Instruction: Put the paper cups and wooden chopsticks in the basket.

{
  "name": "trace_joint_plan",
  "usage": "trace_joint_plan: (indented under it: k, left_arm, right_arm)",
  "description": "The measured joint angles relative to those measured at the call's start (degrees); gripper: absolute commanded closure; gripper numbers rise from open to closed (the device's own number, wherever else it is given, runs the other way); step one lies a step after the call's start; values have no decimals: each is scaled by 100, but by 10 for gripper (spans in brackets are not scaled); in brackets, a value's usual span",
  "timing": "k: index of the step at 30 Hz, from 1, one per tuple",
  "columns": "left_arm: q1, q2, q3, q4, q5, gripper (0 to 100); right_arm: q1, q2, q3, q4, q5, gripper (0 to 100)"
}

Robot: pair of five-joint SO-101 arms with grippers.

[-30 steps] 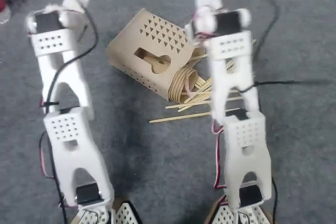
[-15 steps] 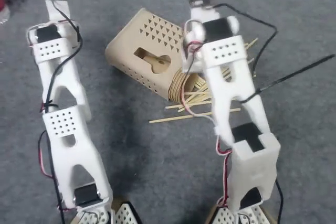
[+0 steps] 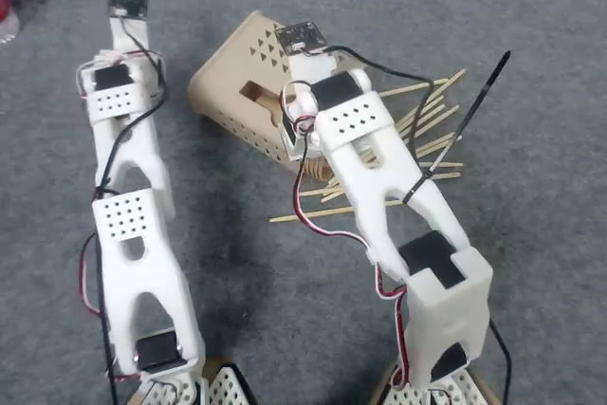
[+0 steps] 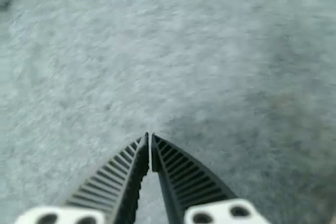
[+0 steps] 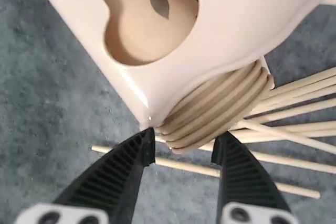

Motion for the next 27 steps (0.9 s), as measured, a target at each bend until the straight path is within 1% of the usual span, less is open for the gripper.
trace_joint_plan:
  k: [8, 11, 16, 18, 23, 27]
  left_arm:
    - [369, 0, 0, 26, -158, 988]
    - [563, 0, 0, 316, -229, 988]
    - [659, -18, -97, 1222, -1037, 988]
    - [659, -18, -273, 1662, -1240, 988]
    - [659, 18, -1020, 2716, -1486, 988]
    - [659, 18, -1618, 3499, -1829, 988]
  right_arm:
    - [35, -79, 202, -510, 211, 809]
    - [53, -79, 237, -703, 246, 810]
    - [79, -70, 255, -835, 580, 811]
    - [79, -70, 255, -835, 695, 811]
    - [97, -211, 273, -835, 985, 811]
    - [132, -519, 273, -835, 1134, 812]
